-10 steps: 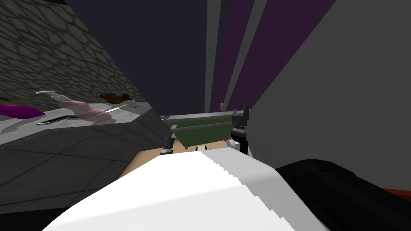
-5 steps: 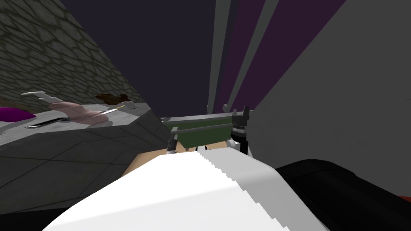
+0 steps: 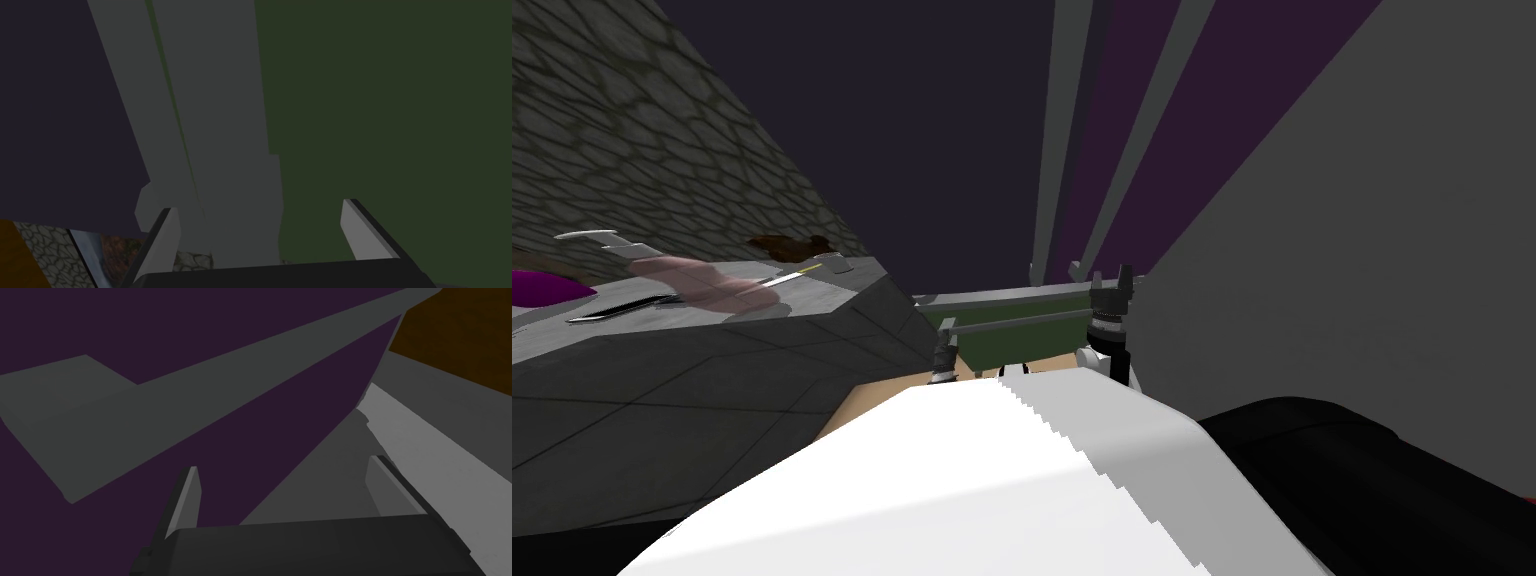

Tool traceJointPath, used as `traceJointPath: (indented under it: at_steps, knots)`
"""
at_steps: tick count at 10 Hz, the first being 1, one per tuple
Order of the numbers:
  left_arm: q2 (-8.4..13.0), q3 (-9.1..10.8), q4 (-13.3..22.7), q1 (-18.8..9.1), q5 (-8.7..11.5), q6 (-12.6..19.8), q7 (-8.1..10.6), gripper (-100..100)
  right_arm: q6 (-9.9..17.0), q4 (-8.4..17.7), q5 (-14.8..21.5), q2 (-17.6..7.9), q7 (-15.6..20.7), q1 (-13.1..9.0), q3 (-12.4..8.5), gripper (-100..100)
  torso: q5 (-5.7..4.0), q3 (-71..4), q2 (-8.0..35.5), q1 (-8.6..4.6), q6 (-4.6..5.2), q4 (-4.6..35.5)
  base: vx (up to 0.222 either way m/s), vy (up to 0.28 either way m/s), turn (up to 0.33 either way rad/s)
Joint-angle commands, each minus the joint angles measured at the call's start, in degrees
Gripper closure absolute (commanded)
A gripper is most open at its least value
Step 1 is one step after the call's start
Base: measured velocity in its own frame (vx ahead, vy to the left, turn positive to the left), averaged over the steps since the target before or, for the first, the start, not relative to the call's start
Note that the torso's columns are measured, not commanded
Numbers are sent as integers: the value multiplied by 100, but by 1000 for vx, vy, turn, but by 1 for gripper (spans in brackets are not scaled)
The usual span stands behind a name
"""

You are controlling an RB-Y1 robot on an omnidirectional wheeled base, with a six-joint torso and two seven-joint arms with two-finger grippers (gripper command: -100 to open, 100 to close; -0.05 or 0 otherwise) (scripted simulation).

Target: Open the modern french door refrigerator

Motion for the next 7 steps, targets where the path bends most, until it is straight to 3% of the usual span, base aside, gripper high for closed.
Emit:
traceJointPath:
  at_steps: [1,2,3,5,7]
  knots:
    - [26,24,-182,-88,14,274,23,-100,0,0,0,0,0,0,0,0,0,-1,-1,2,0,0,12,-2,4]
    - [21,21,-114,-74,12,181,16,-100,0,0,0,0,0,0,0,0,1,-1,-2,4,0,-1,6,0,0]
    - [6,2,-25,5,2,29,8,100,0,0,0,0,0,0,0,0,1,0,1,4,-1,0,0,0,0]
    - [-9,-16,101,80,-8,-168,-5,100,0,0,0,0,0,-1,0,0,32,-3,-27,19,8,-42,-15,9,-1]
    - [12,-60,-188,130,-28,-4,32,100,0,0,0,0,0,0,0,0,23,-20,-48,26,5,-32,-63,-1,25]
